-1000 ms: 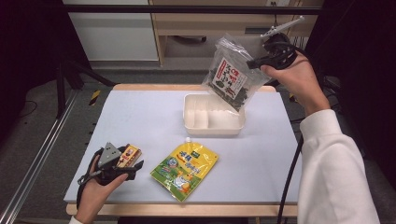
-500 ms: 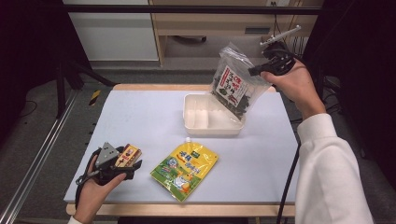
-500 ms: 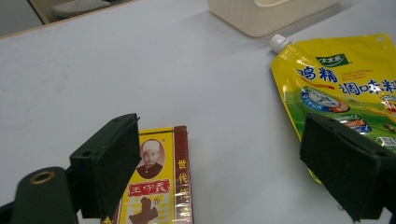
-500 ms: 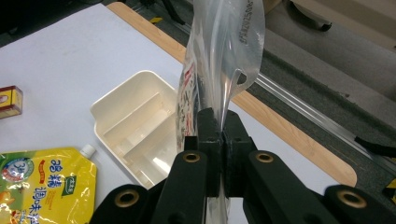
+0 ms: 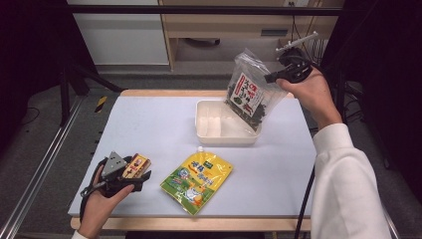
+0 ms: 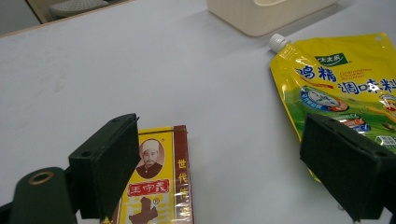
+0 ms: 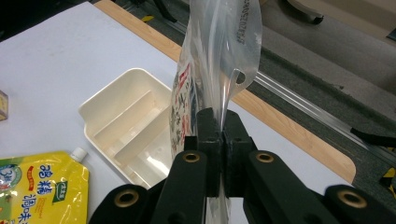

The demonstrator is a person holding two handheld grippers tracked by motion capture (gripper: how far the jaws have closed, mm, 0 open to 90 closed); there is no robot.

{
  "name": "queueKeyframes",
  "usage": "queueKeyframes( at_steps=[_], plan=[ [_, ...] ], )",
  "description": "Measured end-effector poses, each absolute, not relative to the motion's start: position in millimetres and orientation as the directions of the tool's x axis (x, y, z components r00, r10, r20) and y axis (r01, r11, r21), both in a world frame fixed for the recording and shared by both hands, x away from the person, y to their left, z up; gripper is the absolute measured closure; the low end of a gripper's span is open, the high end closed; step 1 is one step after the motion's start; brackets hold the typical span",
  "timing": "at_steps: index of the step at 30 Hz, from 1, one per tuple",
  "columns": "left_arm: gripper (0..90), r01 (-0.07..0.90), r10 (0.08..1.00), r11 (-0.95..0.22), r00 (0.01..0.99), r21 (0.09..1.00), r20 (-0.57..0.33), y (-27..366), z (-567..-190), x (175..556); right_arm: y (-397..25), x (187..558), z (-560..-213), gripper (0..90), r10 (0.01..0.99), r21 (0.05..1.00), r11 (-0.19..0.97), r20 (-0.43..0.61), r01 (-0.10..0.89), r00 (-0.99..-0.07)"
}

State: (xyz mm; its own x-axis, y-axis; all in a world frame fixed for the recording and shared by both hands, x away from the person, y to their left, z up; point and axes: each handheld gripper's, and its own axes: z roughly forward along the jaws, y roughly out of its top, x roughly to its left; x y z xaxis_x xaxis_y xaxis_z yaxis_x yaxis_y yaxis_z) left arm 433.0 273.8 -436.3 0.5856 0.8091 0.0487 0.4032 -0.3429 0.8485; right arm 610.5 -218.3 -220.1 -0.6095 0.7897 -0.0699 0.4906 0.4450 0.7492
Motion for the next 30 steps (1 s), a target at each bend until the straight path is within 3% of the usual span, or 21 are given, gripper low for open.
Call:
queueKeyframes(
  at_steps=[20,30],
  plan=[
    [11.5,0.406,0.807,-0.348,0.589,0.845,0.049,274,-437,433,-207,613,-234,88.7,0.789,0.717,0.471,-0.081,0.514,-0.61],
    [11.4,0.403,0.804,-0.351,0.592,0.845,0.051,273,-437,433,-213,609,-223,88.7,0.79,0.712,0.474,-0.084,0.519,-0.607]
  ],
)
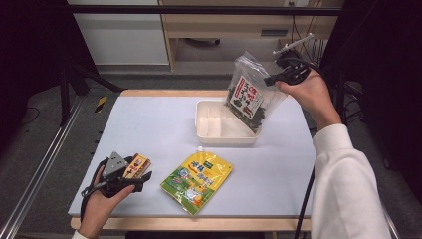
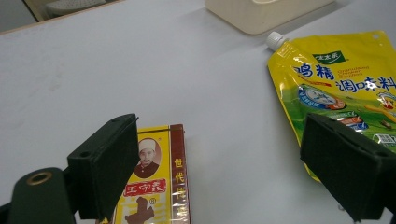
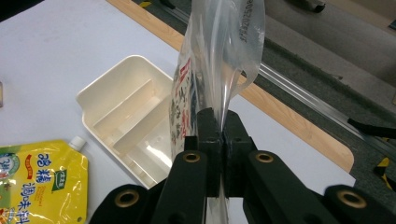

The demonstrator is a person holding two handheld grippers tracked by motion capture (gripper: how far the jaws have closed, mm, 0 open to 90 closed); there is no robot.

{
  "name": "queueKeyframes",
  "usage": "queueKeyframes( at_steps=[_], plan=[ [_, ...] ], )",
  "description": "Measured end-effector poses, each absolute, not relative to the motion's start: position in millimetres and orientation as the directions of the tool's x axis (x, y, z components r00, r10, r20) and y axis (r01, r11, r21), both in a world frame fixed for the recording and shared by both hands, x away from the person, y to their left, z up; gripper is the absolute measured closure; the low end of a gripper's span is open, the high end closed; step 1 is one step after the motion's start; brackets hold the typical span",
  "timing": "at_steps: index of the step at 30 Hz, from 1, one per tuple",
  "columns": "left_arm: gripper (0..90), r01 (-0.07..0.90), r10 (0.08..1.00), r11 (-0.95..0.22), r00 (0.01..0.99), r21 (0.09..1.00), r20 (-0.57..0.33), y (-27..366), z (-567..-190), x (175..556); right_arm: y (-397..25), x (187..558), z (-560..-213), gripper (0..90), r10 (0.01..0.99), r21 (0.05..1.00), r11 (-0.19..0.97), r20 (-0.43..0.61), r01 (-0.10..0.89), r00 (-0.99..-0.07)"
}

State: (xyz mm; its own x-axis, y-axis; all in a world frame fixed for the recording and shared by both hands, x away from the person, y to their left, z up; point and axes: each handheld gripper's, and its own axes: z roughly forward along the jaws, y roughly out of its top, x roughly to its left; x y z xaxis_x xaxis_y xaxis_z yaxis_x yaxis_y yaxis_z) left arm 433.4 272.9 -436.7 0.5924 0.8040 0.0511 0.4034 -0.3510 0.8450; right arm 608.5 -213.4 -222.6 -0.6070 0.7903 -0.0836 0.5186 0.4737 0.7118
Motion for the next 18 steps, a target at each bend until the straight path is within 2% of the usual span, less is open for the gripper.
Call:
queueKeyframes(
  at_steps=[4,9,18],
  plan=[
    [11.4,0.404,0.804,-0.351,0.592,0.845,0.052,273,-437,433,-208,609,-220,88.7,0.791,0.7,0.484,-0.094,0.525,-0.604],
    [11.4,0.406,0.805,-0.35,0.591,0.844,0.049,274,-436,433,-195,614,-227,88.7,0.785,0.641,0.522,-0.102,0.563,-0.611],
    [11.4,0.408,0.806,-0.347,0.59,0.844,0.046,275,-436,434,-198,624,-245,88.3,0.792,0.633,0.494,-0.046,0.596,-0.609]
  ],
)
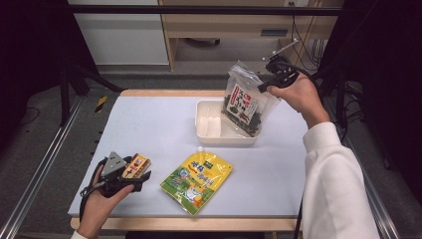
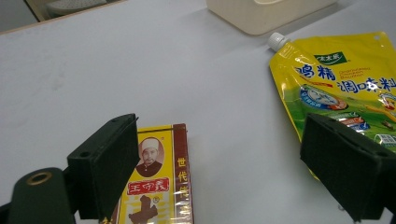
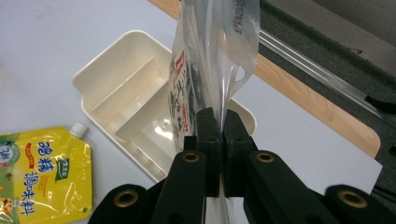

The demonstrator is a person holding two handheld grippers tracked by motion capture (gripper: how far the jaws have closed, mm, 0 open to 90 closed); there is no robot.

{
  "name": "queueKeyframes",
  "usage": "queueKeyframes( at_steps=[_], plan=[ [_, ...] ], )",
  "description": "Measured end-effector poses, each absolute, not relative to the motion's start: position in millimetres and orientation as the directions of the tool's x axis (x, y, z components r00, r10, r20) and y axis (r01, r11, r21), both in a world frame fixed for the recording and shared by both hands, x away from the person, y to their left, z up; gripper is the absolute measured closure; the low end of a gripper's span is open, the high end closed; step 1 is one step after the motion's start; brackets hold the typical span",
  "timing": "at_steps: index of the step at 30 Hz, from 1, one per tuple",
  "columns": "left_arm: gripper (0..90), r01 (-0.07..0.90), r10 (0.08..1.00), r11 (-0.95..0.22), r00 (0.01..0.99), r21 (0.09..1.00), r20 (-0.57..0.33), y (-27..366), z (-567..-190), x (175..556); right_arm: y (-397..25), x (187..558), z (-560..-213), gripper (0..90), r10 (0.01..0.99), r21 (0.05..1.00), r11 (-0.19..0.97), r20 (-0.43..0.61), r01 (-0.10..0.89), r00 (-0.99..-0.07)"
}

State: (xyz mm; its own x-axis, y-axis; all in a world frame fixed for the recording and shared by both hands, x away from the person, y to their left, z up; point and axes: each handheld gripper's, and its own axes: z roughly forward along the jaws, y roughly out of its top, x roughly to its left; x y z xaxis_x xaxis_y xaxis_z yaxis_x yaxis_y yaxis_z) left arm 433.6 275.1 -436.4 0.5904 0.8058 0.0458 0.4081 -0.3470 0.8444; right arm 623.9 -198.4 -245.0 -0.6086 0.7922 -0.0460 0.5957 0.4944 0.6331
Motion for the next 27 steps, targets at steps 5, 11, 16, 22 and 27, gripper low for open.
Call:
queueKeyframes(
  at_steps=[5,11,16,22,27],
  plan=[
    [11.4,0.406,0.805,-0.348,0.591,0.845,0.048,275,-436,433,-208,624,-257,87.9,0.794,0.652,0.471,-0.02,0.595,-0.607],
    [11.4,0.406,0.803,-0.352,0.594,0.844,0.049,274,-437,434,-216,623,-261,87.3,0.795,0.687,0.434,0.012,0.583,-0.607],
    [11.4,0.407,0.805,-0.35,0.592,0.844,0.049,275,-437,433,-216,622,-262,86.3,0.789,0.701,0.428,0.018,0.57,-0.615],
    [11.4,0.407,0.805,-0.349,0.592,0.844,0.047,275,-437,433,-218,617,-266,76.8,0.783,0.734,0.411,0.019,0.541,-0.621],
    [11.4,0.407,0.806,-0.348,0.59,0.844,0.048,275,-437,434,-218,607,-265,62.1,0.782,0.773,0.388,0.012,0.502,-0.623]
  ],
)
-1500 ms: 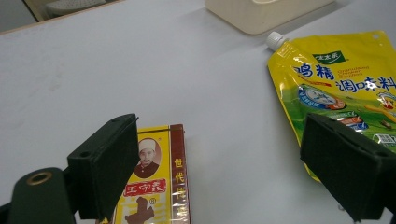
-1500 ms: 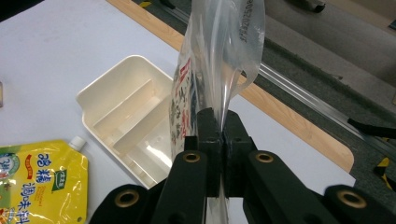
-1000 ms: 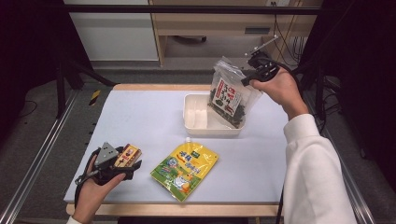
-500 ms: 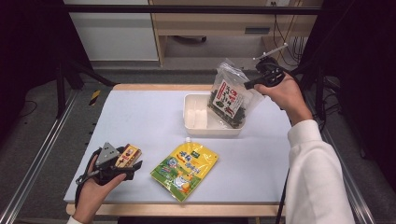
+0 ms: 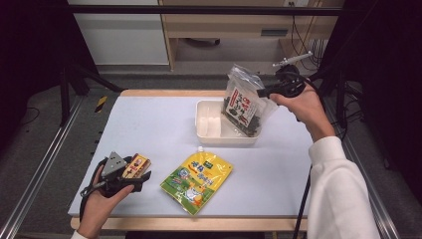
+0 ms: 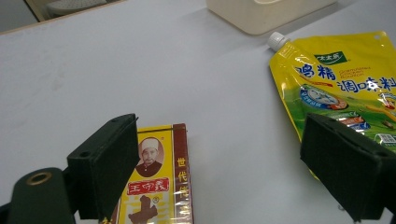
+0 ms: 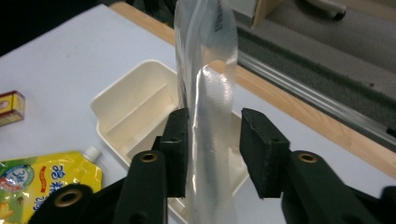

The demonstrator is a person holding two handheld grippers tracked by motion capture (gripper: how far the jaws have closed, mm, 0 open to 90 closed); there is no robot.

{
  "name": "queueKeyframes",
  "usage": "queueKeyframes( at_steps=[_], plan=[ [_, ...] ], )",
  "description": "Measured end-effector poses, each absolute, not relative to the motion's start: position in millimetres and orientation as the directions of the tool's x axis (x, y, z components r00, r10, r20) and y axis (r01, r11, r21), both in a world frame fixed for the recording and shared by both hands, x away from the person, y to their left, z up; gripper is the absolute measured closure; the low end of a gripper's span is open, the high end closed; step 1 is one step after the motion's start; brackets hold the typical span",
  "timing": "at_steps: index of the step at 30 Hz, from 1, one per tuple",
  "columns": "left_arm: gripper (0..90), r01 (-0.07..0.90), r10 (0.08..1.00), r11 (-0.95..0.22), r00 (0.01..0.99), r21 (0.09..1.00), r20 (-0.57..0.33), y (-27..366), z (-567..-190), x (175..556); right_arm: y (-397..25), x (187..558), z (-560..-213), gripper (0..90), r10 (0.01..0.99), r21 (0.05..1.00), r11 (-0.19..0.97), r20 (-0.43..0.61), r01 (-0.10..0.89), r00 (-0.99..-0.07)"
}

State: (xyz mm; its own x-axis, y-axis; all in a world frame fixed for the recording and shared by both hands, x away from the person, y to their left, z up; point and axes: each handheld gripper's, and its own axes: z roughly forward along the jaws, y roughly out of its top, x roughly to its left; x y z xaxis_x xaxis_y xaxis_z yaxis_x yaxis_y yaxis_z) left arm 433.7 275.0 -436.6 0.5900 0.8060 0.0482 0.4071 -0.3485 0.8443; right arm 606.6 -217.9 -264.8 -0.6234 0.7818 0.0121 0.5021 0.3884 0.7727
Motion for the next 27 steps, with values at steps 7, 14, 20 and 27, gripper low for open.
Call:
queueKeyframes(
  at_steps=[7,14,20,27],
  plan=[
    [11.3,0.404,0.803,-0.352,0.593,0.845,0.051,273,-437,433,-225,576,-256,38.6,0.799,0.851,0.315,0.002,0.421,-0.602],
    [11.0,0.397,0.797,-0.361,0.601,0.844,0.058,269,-437,433,-237,525,-262,24.2,0.828,0.924,0.218,-0.006,0.313,-0.56],
    [9.7,0.401,0.794,-0.37,0.604,0.838,0.061,265,-439,433,-241,497,-287,14.4,0.847,0.94,0.176,0.007,0.292,-0.532],
    [9.1,0.401,0.792,-0.374,0.607,0.836,0.063,264,-440,432,-233,472,-326,13.6,0.839,0.943,0.181,0.001,0.28,-0.545]
  ],
)
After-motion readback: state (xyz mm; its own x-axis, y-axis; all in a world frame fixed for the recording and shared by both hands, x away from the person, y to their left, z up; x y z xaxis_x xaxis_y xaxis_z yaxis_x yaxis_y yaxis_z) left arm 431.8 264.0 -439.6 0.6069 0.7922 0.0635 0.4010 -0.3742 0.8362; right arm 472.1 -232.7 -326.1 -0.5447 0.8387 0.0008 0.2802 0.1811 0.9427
